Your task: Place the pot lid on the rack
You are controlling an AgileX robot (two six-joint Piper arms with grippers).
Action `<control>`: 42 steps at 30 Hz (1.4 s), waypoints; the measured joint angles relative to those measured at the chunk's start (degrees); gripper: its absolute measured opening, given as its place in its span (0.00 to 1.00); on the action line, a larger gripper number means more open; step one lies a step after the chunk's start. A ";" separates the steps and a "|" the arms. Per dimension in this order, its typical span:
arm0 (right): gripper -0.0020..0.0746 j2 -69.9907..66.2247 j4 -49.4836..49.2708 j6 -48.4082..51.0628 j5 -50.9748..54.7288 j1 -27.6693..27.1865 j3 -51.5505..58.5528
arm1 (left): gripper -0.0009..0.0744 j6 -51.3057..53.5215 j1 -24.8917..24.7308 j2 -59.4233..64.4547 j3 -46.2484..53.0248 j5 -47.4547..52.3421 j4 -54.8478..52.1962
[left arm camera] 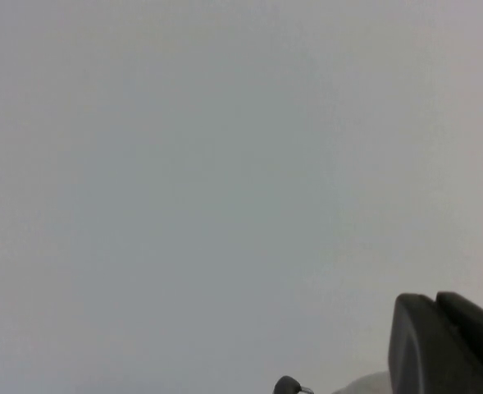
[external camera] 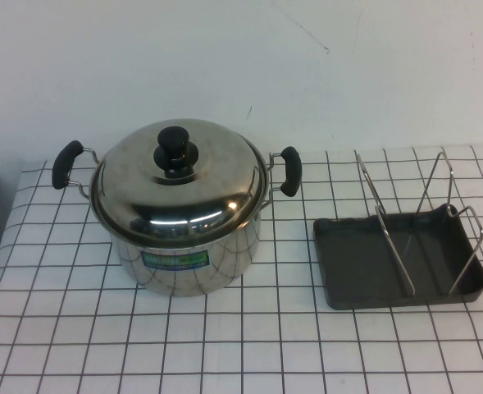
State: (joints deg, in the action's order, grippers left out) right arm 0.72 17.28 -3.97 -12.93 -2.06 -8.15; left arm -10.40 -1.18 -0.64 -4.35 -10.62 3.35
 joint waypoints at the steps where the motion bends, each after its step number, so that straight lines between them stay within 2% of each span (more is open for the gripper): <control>1: 0.02 0.00 0.93 0.00 3.33 0.00 -1.54 | 0.01 0.00 0.00 0.00 -2.08 3.23 0.00; 7: 0.02 -1.46 2.99 0.14 22.52 0.00 -9.53 | 0.01 0.53 0.00 6.75 -12.66 20.14 -0.21; 10: 0.02 -4.75 2.99 0.25 27.29 0.00 -10.37 | 0.01 1.96 0.00 13.44 -16.16 24.47 -0.08; 14: 0.02 -9.66 0.26 1.53 31.83 0.00 -10.37 | 0.01 5.92 0.00 21.55 -20.05 25.44 1.80; 19: 0.02 -14.75 -9.06 14.82 35.12 0.00 -10.37 | 0.01 19.05 0.00 32.39 -25.59 25.44 9.66; 24: 0.02 -17.68 -21.38 28.74 36.29 0.00 -10.37 | 0.01 39.04 -1.71 43.18 -32.15 25.98 29.89; 28: 0.02 -18.21 -24.73 33.77 35.83 0.00 -9.96 | 0.01 60.42 -7.44 53.32 -37.07 24.14 49.02; 31: 0.02 -18.21 -25.38 34.57 35.29 0.00 -9.16 | 0.01 74.89 -12.17 61.02 -39.15 18.85 59.25; 34: 0.02 -18.21 -25.64 34.80 34.82 0.00 -9.17 | 0.01 84.69 -16.59 67.71 -41.02 12.11 65.49; 37: 0.02 -18.21 -25.76 34.91 34.67 0.00 -9.17 | 0.01 87.94 -19.33 72.81 -43.12 6.30 67.85; 42: 0.02 -18.21 -25.79 35.14 34.56 0.00 -9.17 | 0.01 85.44 -20.18 78.74 -46.70 4.27 70.32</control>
State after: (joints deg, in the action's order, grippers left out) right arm -17.49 -8.51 31.17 21.63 -2.06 -17.32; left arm 75.04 -21.36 78.10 -51.06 -6.34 73.67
